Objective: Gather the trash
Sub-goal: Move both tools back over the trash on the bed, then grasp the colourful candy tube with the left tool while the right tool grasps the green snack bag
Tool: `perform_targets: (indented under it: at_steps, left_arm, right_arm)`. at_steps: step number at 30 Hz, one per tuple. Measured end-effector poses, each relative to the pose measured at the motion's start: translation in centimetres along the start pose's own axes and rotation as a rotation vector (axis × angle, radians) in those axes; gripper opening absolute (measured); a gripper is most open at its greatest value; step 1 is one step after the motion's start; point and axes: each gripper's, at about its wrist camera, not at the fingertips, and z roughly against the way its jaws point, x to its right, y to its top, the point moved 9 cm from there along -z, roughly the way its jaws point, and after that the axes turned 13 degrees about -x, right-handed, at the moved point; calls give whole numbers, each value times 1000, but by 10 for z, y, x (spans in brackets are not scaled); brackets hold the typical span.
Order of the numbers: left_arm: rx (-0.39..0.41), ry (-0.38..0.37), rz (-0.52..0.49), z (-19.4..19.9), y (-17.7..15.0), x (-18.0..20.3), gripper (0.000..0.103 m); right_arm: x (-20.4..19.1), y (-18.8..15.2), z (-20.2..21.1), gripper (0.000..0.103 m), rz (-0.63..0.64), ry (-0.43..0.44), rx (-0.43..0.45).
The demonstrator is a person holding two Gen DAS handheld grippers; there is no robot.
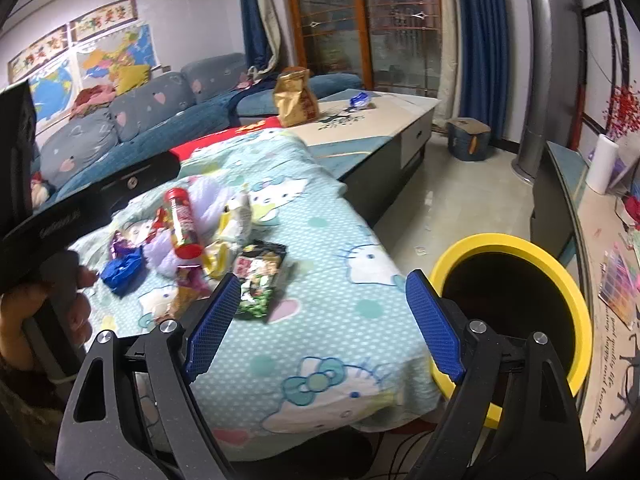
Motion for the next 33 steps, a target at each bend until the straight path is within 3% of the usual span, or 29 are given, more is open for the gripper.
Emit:
perform_targets:
  at_steps: [12,18,27,33]
  left_arm:
    - [-7,53,67,5,-6,-40,96]
    - [-56,95,117,0,-15,-63,96]
    - [-125,22,209,-17,-24,-80,96]
    - [-176,-9,261,-37,-25,-81,94]
  right_arm:
    - [-43,4,-15,77,68,63,-21]
    - [-53,5,-27,77,87,71,-32]
    - [-40,2,-63,76,41,47,-98]
    - [-32,-2,-86,74,-12,80,-159]
